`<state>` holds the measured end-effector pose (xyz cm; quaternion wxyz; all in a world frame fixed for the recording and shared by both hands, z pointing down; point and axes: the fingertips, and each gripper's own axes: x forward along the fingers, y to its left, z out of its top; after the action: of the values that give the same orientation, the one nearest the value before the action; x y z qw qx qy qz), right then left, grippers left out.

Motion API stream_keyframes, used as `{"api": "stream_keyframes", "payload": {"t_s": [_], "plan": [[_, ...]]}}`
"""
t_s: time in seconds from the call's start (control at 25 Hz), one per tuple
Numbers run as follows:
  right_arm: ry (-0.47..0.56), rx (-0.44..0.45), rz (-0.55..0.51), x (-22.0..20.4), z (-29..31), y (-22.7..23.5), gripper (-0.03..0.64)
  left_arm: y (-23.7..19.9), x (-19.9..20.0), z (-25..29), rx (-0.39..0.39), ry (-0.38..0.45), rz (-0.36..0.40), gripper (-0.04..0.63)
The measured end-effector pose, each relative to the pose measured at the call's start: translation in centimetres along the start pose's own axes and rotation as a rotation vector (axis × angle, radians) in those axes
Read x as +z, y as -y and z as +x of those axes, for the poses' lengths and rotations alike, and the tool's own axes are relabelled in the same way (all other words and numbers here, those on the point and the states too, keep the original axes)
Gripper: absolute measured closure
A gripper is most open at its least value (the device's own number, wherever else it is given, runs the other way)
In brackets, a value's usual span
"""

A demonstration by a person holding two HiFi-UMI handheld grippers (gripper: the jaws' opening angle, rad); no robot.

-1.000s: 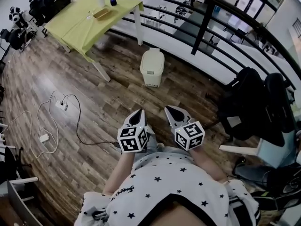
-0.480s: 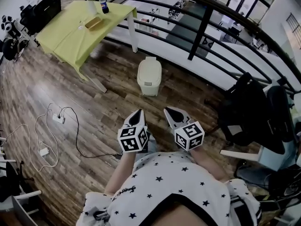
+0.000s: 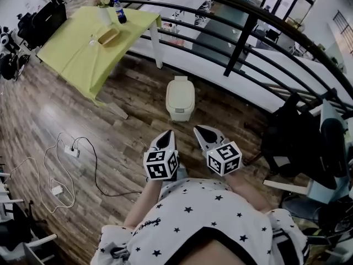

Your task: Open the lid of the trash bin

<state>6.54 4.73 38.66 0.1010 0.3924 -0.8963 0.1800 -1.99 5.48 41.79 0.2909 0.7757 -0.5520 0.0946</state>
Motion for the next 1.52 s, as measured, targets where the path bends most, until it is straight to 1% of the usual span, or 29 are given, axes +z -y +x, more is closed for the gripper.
{"api": "stream_keyframes", "payload": {"t_s": [0.32, 0.6, 0.8, 1.12, 1.32, 1.52], "plan": [[-0.013, -0.029, -0.005, 2.1, 5.9, 0.3, 0.623, -5.6, 3.2, 2.7, -0.007, -0.024, 0.006, 0.588], [-0.036, -0.072, 0.014, 2.4, 10.0, 1.4, 0.623, -8.9, 4.5, 5.6, -0.032, -0.057, 0.001, 0.588], [-0.043, -0.104, 0.029, 2.3, 11.8, 2.2, 0.623, -10.3, 4.9, 7.5, -0.050, -0.083, 0.017, 0.588], [-0.085, -0.110, 0.063, 1.0, 14.2, 4.7, 0.623, -11.8, 4.8, 10.4, -0.023, -0.125, -0.002, 0.588], [-0.099, -0.091, 0.022, 1.0, 16.9, 7.0, 0.623, -12.9, 4.6, 12.8, 0.006, -0.152, -0.025, 0.588], [-0.133, -0.086, 0.019, -0.2, 19.5, 9.7, 0.623, -13.6, 4.0, 15.6, 0.018, -0.180, -0.026, 0.588]]}}
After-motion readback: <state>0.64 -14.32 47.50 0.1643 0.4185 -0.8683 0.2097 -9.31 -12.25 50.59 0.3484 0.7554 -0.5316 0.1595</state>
